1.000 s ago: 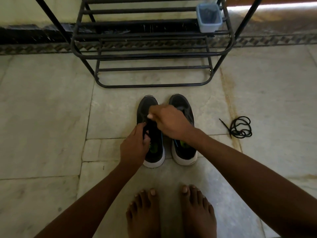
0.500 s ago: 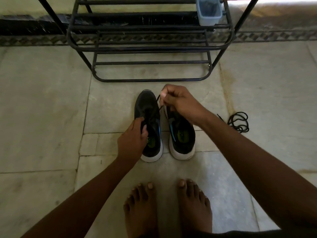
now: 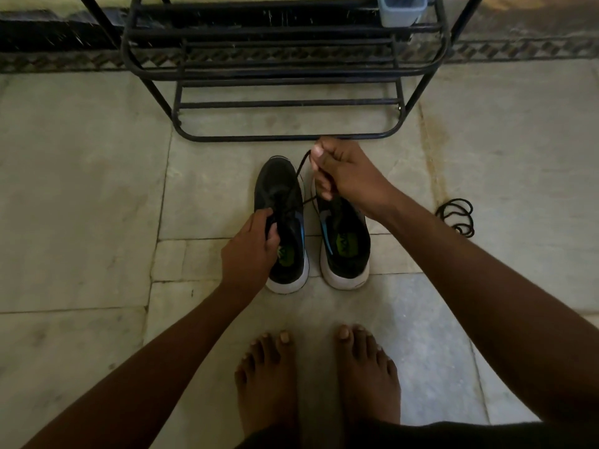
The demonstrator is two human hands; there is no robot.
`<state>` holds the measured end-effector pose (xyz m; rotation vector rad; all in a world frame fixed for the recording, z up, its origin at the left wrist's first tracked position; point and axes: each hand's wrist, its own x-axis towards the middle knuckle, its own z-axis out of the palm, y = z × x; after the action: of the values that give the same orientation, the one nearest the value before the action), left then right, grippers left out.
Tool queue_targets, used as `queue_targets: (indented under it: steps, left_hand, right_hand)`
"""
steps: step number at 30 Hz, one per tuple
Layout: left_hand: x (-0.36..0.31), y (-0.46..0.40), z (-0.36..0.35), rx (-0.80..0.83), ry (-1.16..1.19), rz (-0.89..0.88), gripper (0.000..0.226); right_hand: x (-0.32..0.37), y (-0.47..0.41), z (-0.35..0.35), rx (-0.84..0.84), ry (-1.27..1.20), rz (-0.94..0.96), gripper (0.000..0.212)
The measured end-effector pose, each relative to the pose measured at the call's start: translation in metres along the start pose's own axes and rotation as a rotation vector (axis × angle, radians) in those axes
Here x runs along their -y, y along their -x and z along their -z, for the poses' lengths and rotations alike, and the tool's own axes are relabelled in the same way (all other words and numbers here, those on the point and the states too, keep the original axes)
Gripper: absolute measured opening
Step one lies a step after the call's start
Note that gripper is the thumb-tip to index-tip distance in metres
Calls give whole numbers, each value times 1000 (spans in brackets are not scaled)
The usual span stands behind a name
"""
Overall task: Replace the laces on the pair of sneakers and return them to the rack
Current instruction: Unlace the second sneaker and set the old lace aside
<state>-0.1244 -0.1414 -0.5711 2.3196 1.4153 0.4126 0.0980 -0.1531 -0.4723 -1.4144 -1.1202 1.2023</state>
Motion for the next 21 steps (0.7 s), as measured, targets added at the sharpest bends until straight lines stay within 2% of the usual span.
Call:
queue_targets:
  steps: [5, 10, 14, 16, 18, 19, 21]
  left_hand:
    - [0, 0, 2, -6, 37, -16, 31]
    - [0, -4, 1, -12, 68, -40, 28]
    - [1, -3, 2, -13, 58, -58, 33]
    - [1, -5, 3, -11, 44, -56, 29]
    - [-1, -7, 5, -9, 57, -71, 27]
    - [-2, -8, 7, -4, 74, -98, 28]
    - [-3, -13, 12, 6, 102, -165, 29]
  right_hand:
    - [-4, 4, 3, -149, -193, -44, 31]
    - [-7, 11, 7, -52, -536, -120, 21]
    - [-7, 6, 11, -69, -600, -175, 28]
    - [-7, 3, 8, -152, -520, -224, 27]
    - [-11, 1, 3, -264, -285, -294, 24]
    - [-15, 0, 1, -300, -75, -312, 24]
    - [-24, 2, -3, -270, 439, -299, 28]
